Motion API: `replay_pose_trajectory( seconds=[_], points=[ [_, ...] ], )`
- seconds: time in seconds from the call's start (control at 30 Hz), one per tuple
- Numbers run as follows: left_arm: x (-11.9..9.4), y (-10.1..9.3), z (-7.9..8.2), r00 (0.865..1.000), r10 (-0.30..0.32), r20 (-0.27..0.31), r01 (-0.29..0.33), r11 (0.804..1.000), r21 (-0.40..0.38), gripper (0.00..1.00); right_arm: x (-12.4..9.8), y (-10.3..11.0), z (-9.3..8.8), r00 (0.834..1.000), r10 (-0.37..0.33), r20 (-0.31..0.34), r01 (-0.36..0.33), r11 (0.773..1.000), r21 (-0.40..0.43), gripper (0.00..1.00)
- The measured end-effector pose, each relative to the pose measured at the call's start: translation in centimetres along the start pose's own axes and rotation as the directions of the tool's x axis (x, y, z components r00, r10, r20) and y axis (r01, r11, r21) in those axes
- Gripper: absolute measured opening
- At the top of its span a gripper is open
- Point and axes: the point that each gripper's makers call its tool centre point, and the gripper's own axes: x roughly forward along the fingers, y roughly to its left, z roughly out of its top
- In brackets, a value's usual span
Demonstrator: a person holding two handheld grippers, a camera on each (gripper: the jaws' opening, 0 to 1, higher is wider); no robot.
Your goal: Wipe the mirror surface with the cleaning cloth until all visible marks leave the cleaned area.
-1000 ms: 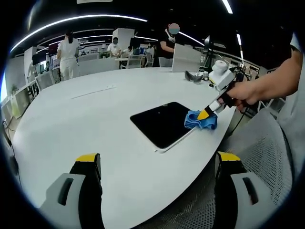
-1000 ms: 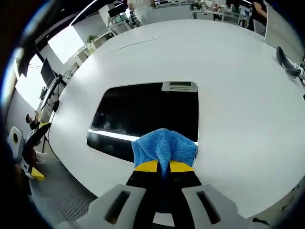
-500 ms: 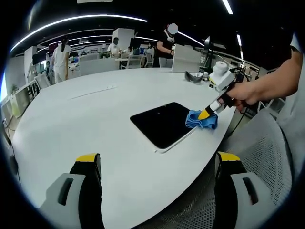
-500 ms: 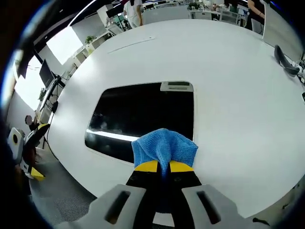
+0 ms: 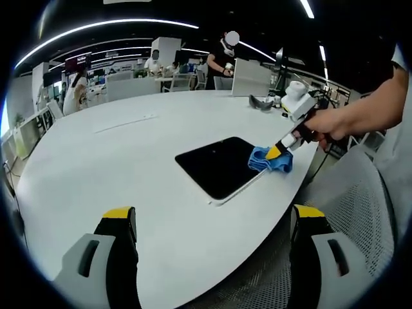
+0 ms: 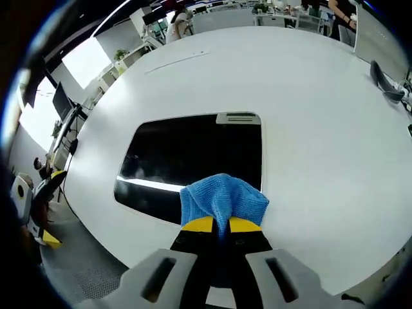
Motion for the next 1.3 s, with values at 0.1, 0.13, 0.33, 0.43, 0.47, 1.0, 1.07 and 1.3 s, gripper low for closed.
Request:
replay_pose_trajectory(
  seconds=[0.1,0.13,0.33,0.43,0.47,1.0,1.07,1.3],
  points=[
    [0.0,0.1,0.0,1.000,0.002,0.000,-0.002,1.000,0.000,0.99,0.1,-0.1,0.2,1.000,0.000,0.000,0.000,1.000,0.001,0.01],
    [0.0,0.1,-0.1,1.000,0.002,-0.001,-0.002,1.000,-0.001,0.99,0.2,-0.1,0.3,1.000,0.001,0.001,-0.001,1.000,0.001,0.01],
    [0.0,0.0,-0.1,1.000,0.001,-0.005,-0.001,1.000,0.001,0.99,0.3,-0.1,0.7,1.000,0.001,0.003,-0.001,1.000,0.005,0.01],
    [0.0,0.0,0.0,1.000,0.002,-0.003,-0.002,1.000,0.000,0.99,0.5,-0.2,1.0,1.000,0.000,0.004,0.000,1.000,0.004,0.00],
    [0.0,0.0,0.0,1.000,0.003,-0.003,-0.003,1.000,-0.002,0.99,0.6,-0.2,1.1,1.000,-0.001,0.004,0.001,1.000,0.003,0.00],
    [0.1,0.1,0.0,1.000,0.001,0.000,-0.001,1.000,0.005,0.99,1.3,-0.5,2.7,1.000,-0.008,0.012,0.008,1.000,0.007,0.00],
    [0.1,0.0,0.0,1.000,0.001,-0.002,-0.001,1.000,0.004,0.99,1.4,-0.6,2.9,1.000,-0.009,0.013,0.009,1.000,0.007,0.00],
    [0.1,0.0,-0.2,1.000,0.001,-0.010,-0.001,1.000,0.003,0.99,1.7,-0.8,3.6,1.000,-0.014,0.016,0.014,1.000,0.006,0.00]
  ],
)
